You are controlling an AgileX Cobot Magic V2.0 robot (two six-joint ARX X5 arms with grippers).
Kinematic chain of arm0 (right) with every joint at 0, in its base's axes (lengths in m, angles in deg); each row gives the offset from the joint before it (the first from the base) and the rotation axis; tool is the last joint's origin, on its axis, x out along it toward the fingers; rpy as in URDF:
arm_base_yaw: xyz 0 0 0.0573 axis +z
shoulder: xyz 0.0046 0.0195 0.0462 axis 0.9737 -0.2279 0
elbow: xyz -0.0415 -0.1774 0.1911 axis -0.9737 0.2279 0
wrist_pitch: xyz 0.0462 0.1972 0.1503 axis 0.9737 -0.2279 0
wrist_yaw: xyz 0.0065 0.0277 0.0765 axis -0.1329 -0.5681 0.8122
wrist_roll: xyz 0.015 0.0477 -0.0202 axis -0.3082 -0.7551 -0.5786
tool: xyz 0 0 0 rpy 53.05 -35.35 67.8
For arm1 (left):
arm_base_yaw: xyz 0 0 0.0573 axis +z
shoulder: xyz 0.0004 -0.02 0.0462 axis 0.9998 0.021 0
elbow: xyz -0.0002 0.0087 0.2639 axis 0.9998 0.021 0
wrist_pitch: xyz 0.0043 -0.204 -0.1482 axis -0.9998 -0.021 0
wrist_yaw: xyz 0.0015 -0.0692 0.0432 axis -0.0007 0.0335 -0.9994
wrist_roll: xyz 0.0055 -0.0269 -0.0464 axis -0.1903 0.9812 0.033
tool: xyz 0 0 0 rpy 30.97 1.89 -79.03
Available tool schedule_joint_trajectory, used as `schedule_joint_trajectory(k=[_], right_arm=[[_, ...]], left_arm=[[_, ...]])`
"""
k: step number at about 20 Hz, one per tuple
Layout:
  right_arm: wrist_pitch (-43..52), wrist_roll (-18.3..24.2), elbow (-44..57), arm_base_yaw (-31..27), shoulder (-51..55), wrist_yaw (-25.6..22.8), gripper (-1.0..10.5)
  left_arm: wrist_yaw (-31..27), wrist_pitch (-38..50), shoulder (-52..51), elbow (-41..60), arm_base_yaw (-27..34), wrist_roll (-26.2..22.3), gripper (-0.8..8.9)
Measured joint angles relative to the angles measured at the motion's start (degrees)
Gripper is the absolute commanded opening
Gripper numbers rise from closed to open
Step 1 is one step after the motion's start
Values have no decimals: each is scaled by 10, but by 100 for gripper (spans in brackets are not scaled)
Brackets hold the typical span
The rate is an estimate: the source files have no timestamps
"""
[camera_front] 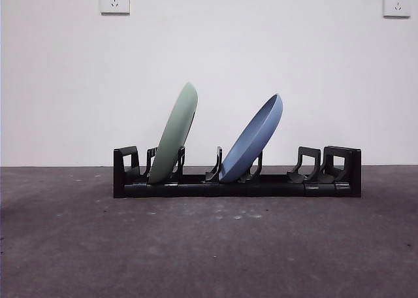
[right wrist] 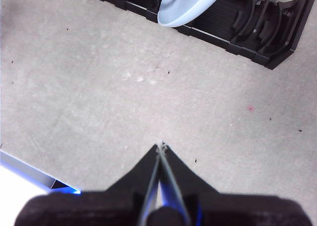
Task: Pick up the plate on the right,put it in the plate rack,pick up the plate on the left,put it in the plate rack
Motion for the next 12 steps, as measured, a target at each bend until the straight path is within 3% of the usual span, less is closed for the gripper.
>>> schedule_joint_trajectory(k=[6,12], right_arm=[[0,0,0,0,0,0,1],[0,0,0,0,0,-2,1]], left_arm=[[-1,12,-100,148,4,61,-3],[-1,-45,-137,157,4,98,-3]])
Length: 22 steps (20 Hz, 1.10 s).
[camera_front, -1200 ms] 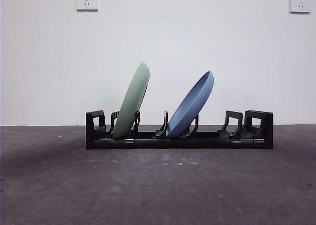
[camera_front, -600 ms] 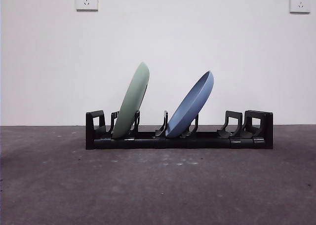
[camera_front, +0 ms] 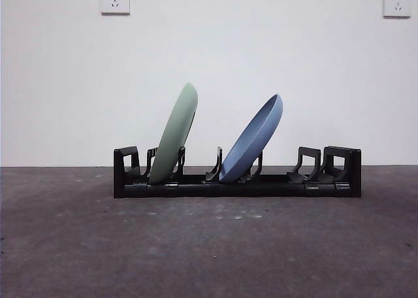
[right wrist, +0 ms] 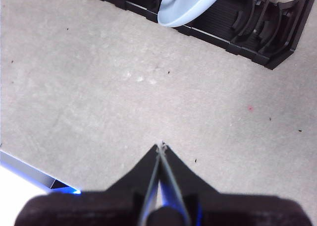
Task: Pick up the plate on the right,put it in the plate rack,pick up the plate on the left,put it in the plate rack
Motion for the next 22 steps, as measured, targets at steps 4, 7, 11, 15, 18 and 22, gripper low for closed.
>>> schedule_joint_trajectory(k=[4,7,11,15,18,22], right_arm=[[0,0,0,0,0,-3,1],[0,0,0,0,0,-3,1],[0,0,0,0,0,-4,1],[18,18,2,-11,8,-67,1],[152,50,19,-49,67,-108,1],[375,67,160,-144,208,-13,1]], left_arm=[[1,0,8,0,0,5,-3],[1,0,19,0,0,5,-3],[1,0,35,0,0,5,-3],[1,0,46,0,0,5,-3],[1,0,52,0,0,5,-3],[1,0,53,0,0,5,-3]])
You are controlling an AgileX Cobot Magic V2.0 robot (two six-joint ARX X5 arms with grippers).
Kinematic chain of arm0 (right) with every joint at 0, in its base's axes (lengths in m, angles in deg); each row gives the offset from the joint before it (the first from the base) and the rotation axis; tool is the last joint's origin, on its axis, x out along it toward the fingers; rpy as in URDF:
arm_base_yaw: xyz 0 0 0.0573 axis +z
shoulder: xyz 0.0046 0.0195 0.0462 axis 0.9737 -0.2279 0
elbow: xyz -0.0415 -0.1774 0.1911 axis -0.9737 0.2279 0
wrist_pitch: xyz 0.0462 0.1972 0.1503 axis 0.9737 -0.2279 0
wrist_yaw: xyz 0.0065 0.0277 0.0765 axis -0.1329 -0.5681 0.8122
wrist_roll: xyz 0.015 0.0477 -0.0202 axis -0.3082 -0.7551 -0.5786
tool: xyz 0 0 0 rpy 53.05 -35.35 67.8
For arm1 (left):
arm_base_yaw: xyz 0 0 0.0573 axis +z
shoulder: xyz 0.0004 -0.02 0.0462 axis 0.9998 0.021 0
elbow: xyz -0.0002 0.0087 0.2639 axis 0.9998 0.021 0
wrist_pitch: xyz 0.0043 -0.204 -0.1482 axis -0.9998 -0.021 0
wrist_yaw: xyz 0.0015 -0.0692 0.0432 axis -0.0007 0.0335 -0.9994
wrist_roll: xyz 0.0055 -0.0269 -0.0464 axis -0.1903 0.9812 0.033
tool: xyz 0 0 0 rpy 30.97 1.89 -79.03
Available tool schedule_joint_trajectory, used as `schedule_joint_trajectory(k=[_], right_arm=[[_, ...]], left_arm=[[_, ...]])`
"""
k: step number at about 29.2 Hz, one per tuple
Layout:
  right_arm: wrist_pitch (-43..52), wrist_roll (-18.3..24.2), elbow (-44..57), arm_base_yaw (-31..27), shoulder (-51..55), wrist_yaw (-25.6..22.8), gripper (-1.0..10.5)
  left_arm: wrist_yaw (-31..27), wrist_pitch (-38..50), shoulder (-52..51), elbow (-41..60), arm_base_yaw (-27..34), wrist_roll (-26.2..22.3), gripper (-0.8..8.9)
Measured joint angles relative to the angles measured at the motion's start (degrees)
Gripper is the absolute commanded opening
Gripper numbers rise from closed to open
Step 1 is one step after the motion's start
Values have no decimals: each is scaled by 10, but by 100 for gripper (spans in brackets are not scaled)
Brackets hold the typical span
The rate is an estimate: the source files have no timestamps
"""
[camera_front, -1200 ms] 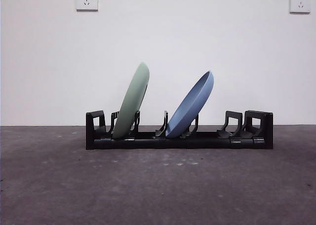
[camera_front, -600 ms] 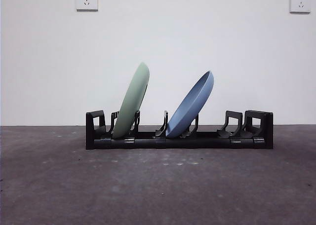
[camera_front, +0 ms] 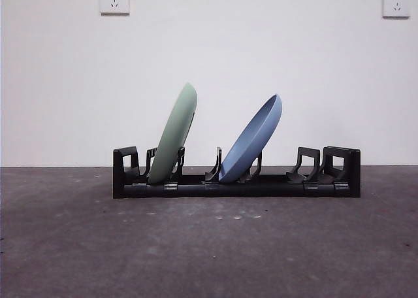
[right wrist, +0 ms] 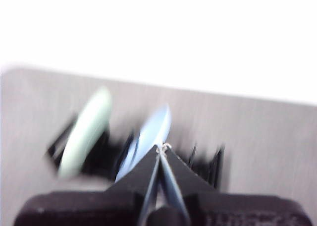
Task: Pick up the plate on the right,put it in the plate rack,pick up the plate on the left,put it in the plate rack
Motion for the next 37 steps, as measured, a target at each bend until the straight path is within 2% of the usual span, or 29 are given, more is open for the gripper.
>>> schedule_joint_trajectory(k=[5,10,14,25,32,37], right_arm=[[208,2,287,-128,174,4,1],[318,13,471,-173,285,3,1],[340,17,575,-182,367,3,1],[335,17,699,-182,484,3,1],[251,27,703,-182,487,-12,1],[251,32,703,-182,487,-10,1]], left_arm=[[0,0,1,0,0,0,-3],[0,0,1,0,0,0,-3],[0,0,1,0,0,0,-3],[0,0,1,0,0,0,-3],[0,0,1,0,0,0,-3],[0,0,1,0,0,0,-3]])
